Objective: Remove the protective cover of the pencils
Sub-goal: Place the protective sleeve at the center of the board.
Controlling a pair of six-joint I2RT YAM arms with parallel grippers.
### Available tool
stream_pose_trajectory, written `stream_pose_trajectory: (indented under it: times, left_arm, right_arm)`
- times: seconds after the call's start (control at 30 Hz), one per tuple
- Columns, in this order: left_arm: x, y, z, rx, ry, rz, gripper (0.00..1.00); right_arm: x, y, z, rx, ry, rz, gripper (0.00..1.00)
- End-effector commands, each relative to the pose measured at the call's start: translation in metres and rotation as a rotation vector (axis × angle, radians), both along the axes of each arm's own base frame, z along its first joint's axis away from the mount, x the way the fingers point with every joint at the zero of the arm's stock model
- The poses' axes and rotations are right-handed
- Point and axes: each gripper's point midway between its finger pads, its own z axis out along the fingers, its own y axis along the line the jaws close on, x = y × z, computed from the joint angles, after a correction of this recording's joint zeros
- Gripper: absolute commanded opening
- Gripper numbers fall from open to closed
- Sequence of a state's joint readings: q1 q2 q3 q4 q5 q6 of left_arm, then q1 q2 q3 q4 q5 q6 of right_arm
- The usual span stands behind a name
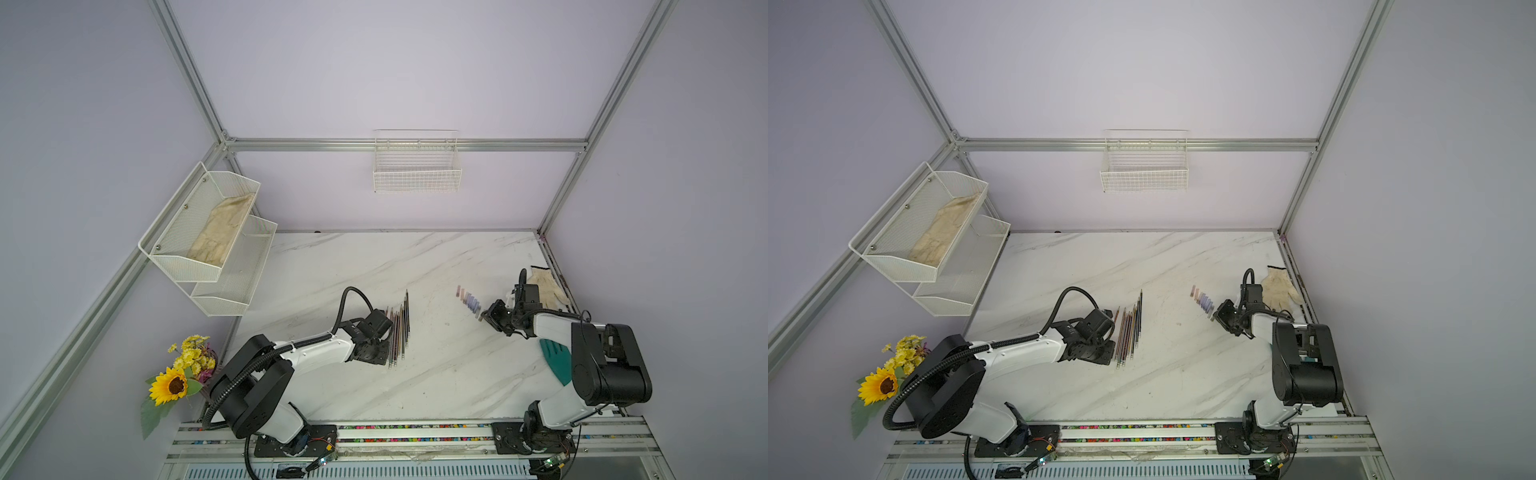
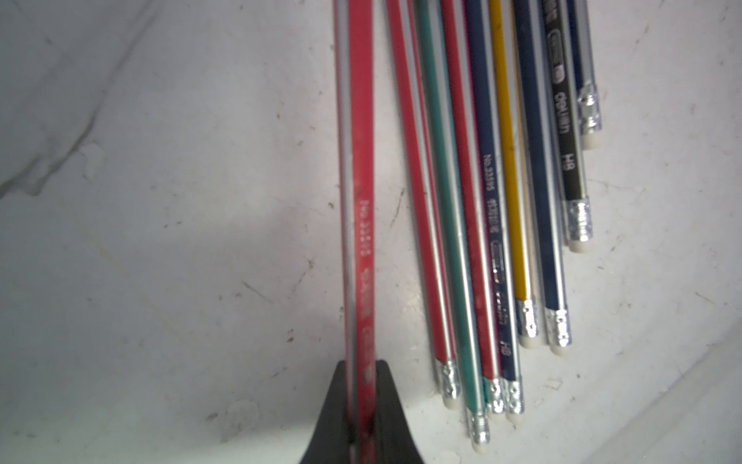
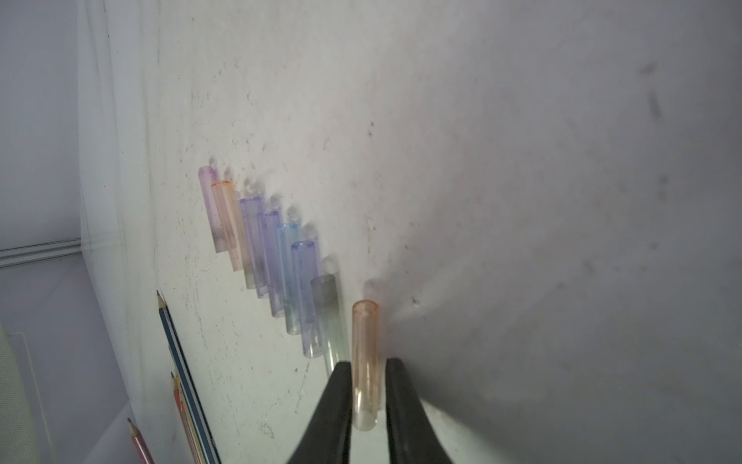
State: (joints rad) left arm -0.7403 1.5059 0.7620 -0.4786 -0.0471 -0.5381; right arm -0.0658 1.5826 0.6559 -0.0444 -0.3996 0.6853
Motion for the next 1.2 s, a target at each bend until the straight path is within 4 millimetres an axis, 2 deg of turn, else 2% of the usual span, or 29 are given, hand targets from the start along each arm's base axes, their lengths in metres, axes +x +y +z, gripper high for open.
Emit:
stream_pose_trajectory:
  times: [0.0,0.13,0.27,0.33,0.53,0.77,1.17]
  left_arm:
    - [0.004,-0.011,0.009,-0.034,0.008,-0.019,0.06]
    - [0.005,-0.013,0.013,-0.047,0.002,-0.022,0.14]
    - [0.006,-0.014,0.015,-0.051,0.000,-0.025,0.15]
    - [0.006,-0.015,0.015,-0.053,0.000,-0.024,0.19]
    - [0.006,-0.015,0.017,-0.058,-0.004,-0.023,0.19]
    - [0.008,-0.021,0.032,-0.107,-0.029,-0.019,0.19]
    - [0.008,-0.026,0.038,-0.161,-0.042,-0.010,0.19]
  right_arm:
    - [-0.020,-0.001,-0.022,-0.005,0.084,0.003,0.21]
    - [-0.020,0.001,-0.023,0.004,0.082,0.009,0.21]
    - [-0.021,0.002,-0.023,0.013,0.082,0.012,0.21]
    - [-0.021,0.002,-0.023,0.013,0.080,0.012,0.21]
    - [-0.020,0.003,-0.023,0.021,0.080,0.015,0.20]
    - [-0.022,0.004,-0.023,0.029,0.080,0.019,0.20]
    - [-0.021,0.004,-0.019,0.036,0.064,0.022,0.20]
